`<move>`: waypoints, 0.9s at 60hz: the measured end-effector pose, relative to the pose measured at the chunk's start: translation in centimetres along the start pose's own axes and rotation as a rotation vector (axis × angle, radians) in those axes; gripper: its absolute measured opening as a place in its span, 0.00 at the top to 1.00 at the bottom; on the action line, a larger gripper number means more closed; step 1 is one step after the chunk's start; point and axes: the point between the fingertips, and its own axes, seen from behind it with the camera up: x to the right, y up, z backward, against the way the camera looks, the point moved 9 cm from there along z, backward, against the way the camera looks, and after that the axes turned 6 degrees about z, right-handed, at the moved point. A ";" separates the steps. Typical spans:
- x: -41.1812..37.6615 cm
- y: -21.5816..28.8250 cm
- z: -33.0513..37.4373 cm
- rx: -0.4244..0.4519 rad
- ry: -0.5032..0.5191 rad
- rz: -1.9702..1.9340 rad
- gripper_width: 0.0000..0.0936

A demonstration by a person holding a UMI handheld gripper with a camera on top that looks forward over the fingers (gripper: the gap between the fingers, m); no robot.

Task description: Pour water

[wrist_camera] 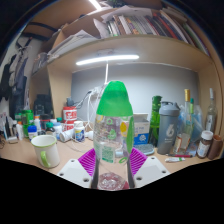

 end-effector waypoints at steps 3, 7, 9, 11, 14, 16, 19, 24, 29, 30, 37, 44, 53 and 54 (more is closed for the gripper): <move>-0.1 0.0 0.1 -0.008 0.004 0.005 0.52; 0.2 0.1 0.4 -0.025 -0.003 0.026 0.46; 0.4 0.0 0.6 -0.034 -0.016 0.033 0.43; 0.6 0.0 1.0 -0.044 -0.028 0.043 0.34; 0.9 0.0 1.8 -0.054 -0.036 0.053 0.18; 0.8 0.0 2.5 -0.056 -0.025 0.055 0.14; 0.7 0.0 4.1 -0.062 0.001 0.050 0.13; 0.7 0.3 7.3 -0.074 0.032 0.035 0.14; 0.7 0.7 11.3 -0.077 0.038 0.019 0.14; 0.7 0.7 12.2 -0.078 0.041 0.018 0.14; 0.5 0.9 18.9 -0.074 0.046 0.014 0.14; -0.2 0.8 25.9 -0.053 0.054 0.001 0.14; -1.2 0.5 33.5 -0.014 0.070 -0.022 0.14; -1.3 0.4 34.2 -0.010 0.073 -0.022 0.14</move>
